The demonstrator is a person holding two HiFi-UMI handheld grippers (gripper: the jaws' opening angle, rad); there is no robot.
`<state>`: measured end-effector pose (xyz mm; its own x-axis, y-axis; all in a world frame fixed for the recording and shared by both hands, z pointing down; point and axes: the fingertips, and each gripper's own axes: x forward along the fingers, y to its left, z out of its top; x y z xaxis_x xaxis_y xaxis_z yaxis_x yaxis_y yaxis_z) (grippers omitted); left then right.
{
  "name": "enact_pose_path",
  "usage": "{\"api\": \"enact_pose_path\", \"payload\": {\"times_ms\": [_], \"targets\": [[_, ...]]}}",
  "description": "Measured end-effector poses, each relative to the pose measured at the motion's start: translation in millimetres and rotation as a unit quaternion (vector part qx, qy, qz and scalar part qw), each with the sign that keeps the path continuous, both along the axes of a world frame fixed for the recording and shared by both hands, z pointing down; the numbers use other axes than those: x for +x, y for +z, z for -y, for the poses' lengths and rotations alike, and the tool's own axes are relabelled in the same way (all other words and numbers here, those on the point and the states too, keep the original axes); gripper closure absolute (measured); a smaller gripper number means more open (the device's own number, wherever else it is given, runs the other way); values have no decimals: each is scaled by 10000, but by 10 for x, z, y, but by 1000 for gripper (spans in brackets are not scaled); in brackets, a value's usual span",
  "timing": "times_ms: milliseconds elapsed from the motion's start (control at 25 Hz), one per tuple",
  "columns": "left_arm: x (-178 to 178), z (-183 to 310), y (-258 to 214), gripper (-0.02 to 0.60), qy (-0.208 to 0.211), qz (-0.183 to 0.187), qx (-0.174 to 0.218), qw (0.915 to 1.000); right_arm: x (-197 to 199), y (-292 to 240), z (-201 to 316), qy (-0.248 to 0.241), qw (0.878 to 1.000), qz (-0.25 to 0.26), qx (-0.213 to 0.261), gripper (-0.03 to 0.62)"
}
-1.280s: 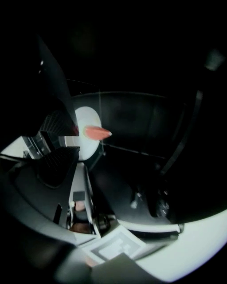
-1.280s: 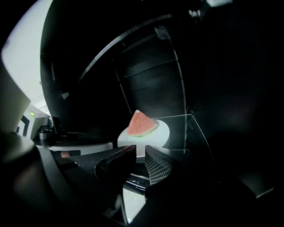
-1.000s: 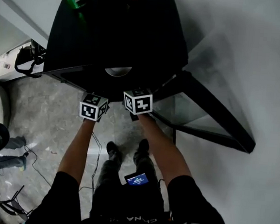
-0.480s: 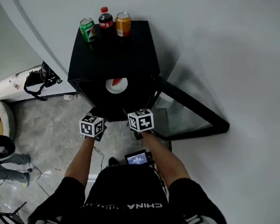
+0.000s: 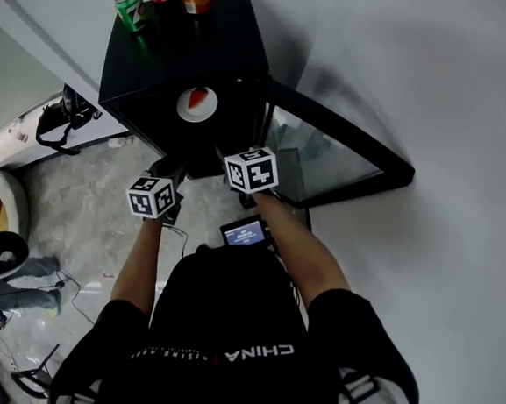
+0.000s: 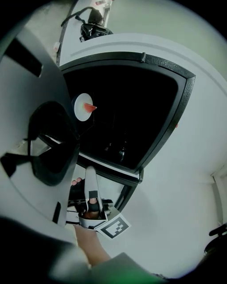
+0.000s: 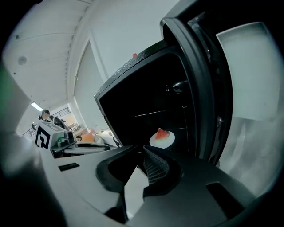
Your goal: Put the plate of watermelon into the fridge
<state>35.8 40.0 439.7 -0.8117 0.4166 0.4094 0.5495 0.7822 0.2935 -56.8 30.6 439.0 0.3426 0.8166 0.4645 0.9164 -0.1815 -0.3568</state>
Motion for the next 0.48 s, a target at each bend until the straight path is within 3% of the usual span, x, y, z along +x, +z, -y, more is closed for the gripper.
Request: {"api": "enact_pose_path", "payload": {"times_ms": [480], "targets": [[-37, 734, 248, 551, -368, -338, 286, 9983, -61, 220, 528, -655, 9977, -30, 172, 557]]}}
